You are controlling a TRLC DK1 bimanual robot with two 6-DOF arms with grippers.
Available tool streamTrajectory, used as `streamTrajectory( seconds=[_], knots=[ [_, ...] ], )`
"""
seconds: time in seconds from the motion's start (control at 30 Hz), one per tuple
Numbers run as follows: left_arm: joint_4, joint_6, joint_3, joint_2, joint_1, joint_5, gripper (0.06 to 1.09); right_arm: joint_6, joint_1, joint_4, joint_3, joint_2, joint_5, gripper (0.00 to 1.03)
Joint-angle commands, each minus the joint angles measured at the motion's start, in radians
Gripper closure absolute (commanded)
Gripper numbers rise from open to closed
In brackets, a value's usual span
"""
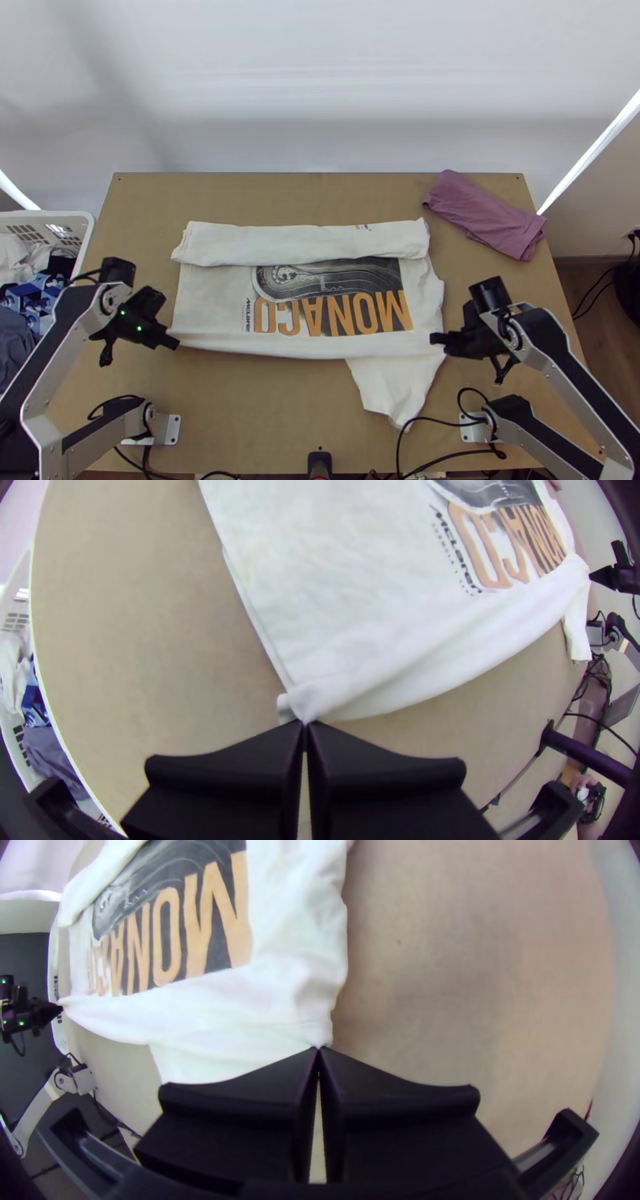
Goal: Fold the t-shirt
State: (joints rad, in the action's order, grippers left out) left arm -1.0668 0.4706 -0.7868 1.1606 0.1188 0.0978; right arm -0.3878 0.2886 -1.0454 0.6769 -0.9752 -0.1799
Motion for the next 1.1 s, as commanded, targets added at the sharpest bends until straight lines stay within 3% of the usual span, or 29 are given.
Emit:
streamTrajectory(
  seconds=[0.0,0.33,0.67,1.07],
  knots=[
    [-0.015,-0.029,-0.060,-0.021,-0.008,0.017,1.04,-0.016,0.011,-0.027,0.082,0.009,0.017,1.00],
    [0.021,-0.076,-0.152,0.036,-0.001,0.037,1.04,-0.006,0.001,-0.007,0.230,-0.071,0.020,1.00],
    [0.099,-0.196,-0.330,0.177,0.001,0.039,1.04,-0.006,-0.017,0.056,0.386,-0.232,0.033,1.00],
    [0.103,-0.234,-0.543,0.333,-0.025,0.039,1.04,-0.025,-0.039,0.153,0.627,-0.467,0.059,1.00]
  ],
)
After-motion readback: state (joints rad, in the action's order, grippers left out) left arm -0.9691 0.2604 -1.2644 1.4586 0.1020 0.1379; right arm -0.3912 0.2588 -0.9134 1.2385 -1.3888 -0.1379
